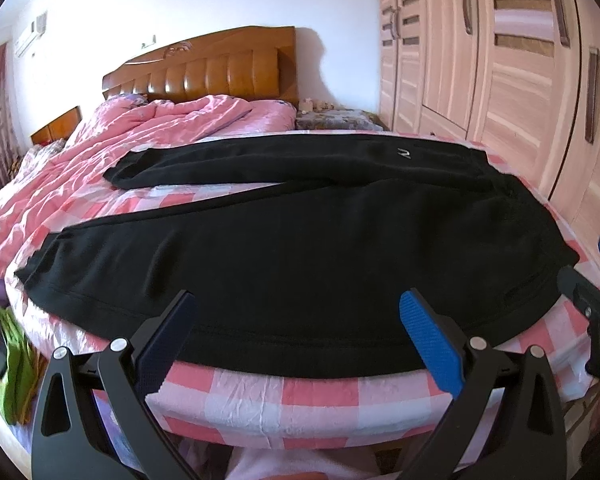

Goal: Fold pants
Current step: 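Grasp the waistband of the black sweatpants with the right tool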

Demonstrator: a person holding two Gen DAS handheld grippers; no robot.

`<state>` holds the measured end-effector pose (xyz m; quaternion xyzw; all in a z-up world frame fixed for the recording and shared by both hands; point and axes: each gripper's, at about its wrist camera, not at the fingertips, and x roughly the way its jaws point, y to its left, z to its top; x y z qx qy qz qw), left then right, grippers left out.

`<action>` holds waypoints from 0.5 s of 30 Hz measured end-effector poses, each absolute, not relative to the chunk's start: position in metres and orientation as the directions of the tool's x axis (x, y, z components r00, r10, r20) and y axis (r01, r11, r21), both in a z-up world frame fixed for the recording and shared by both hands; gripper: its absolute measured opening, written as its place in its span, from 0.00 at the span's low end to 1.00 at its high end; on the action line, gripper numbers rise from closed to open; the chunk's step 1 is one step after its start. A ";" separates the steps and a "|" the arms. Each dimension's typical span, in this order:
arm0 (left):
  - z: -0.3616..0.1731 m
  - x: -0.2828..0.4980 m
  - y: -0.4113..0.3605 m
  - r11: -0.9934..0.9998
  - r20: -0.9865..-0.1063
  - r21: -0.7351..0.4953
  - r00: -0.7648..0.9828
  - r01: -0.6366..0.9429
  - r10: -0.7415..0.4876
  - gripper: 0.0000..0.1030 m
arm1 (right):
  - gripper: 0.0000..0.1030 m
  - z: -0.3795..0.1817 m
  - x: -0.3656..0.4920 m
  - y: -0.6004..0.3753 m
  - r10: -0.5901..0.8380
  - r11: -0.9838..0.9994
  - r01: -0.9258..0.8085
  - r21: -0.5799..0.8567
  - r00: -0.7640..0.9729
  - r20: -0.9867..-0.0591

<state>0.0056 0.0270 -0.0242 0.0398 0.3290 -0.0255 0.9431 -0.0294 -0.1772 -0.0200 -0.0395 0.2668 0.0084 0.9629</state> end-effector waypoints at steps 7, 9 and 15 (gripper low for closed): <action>-0.009 0.068 0.014 0.956 -0.723 0.121 0.683 0.267 -0.100 0.99 | 0.96 -0.010 0.047 -0.207 0.105 0.986 -0.164 -0.038 0.780 -0.617; -0.004 0.099 0.010 0.945 -0.731 0.151 0.676 0.291 -0.092 0.99 | 0.96 -0.007 0.083 -0.227 0.135 0.986 -0.168 0.012 0.749 -0.648; 0.007 0.211 0.007 0.938 -0.778 0.139 0.621 0.319 -0.096 0.98 | 0.96 -0.001 0.193 -0.280 0.209 0.976 -0.198 0.096 0.694 -0.689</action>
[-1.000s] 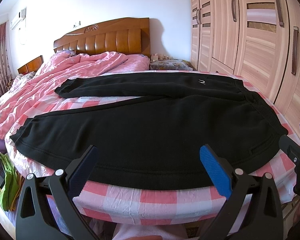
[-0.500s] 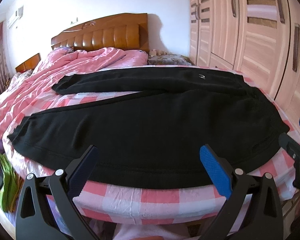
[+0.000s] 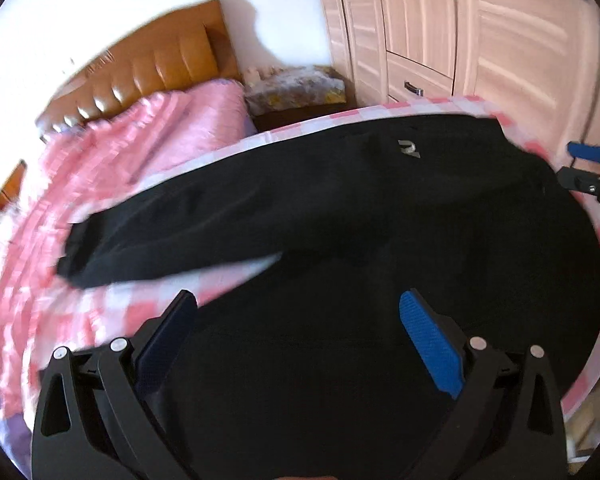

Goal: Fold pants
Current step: 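Grasp the waistband of the black sweatpants with the right tool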

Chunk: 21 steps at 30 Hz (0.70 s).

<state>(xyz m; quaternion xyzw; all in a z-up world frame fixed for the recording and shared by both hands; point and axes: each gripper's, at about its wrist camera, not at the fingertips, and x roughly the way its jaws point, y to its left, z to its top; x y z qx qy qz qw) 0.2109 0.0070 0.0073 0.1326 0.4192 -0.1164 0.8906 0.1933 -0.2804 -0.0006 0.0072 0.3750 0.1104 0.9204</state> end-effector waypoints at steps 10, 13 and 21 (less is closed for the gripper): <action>-0.021 0.394 -0.007 0.870 -0.816 -0.102 0.459 0.483 -0.351 0.98 | 0.96 -0.048 0.374 -0.320 0.259 0.946 -0.306 0.107 0.515 -0.817; -0.026 0.426 -0.009 0.866 -0.790 -0.132 0.476 0.482 -0.386 0.98 | 0.96 -0.062 0.405 -0.327 0.276 0.933 -0.339 0.118 0.468 -0.839; -0.044 0.473 -0.028 0.729 -0.874 -0.025 0.338 0.684 -0.348 0.98 | 0.75 -0.073 0.410 -0.315 0.366 0.855 -0.493 0.161 0.354 -0.861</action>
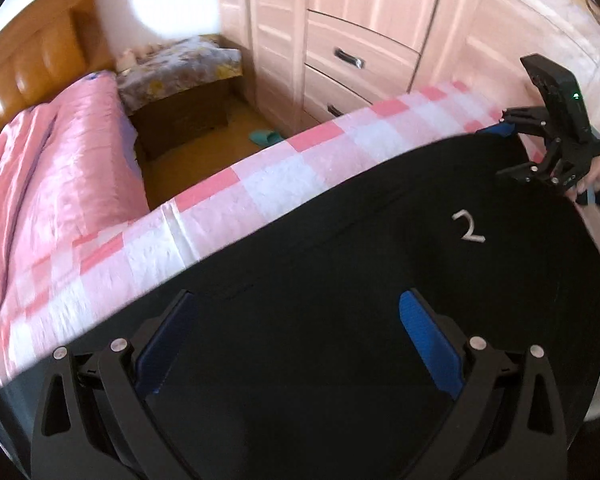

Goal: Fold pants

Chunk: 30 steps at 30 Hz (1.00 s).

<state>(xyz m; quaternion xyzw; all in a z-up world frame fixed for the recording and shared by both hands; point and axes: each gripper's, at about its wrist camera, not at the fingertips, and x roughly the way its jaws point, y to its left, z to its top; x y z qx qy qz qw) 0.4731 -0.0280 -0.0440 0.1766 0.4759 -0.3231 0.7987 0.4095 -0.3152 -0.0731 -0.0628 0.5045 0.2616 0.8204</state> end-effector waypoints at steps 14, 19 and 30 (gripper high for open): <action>-0.044 0.512 -0.045 0.502 -0.880 -0.094 0.164 0.860 -0.446 0.97 | 0.09 -0.007 0.344 -0.302 0.247 0.888 -0.454 -0.080 0.616 -0.748; -0.050 0.517 -0.058 0.416 -0.884 -0.115 0.098 0.902 -0.457 0.97 | 0.09 0.018 0.304 -0.294 0.239 0.892 -0.434 -0.123 0.686 -0.688; -0.031 0.472 -0.042 0.409 -0.878 -0.056 0.150 0.911 -0.454 0.10 | 0.04 0.025 0.275 -0.300 0.135 0.944 -0.295 -0.150 0.757 -0.639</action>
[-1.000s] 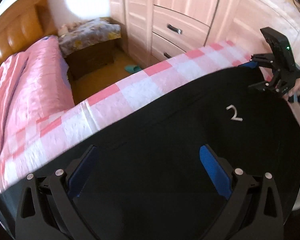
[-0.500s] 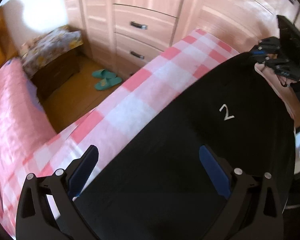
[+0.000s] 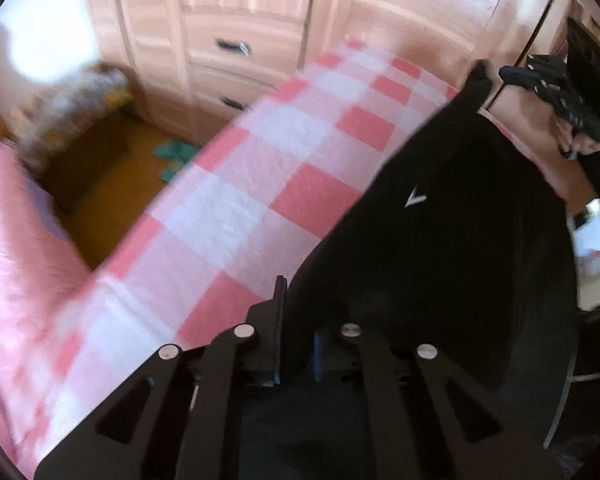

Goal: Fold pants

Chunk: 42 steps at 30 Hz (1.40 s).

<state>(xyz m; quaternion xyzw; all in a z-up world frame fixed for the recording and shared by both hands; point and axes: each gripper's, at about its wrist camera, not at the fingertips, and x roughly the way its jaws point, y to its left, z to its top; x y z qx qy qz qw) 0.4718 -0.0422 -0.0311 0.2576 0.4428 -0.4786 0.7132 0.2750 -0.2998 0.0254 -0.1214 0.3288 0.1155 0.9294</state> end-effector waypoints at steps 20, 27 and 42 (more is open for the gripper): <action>-0.058 0.069 -0.005 0.322 -0.640 0.588 0.670 0.742 -0.376 0.11 | 0.05 -0.004 0.093 -0.308 0.322 0.943 -0.181 0.280 0.717 -0.618; -0.056 0.092 0.024 0.604 -0.699 0.256 0.576 0.755 -0.424 0.61 | 0.05 -0.070 0.051 -0.295 0.274 0.938 -0.003 0.347 0.619 -0.736; -0.060 0.089 0.105 0.863 -0.673 -0.418 0.541 0.284 -0.504 0.98 | 0.06 -0.097 0.008 -0.314 0.507 0.652 0.056 0.756 0.709 -0.490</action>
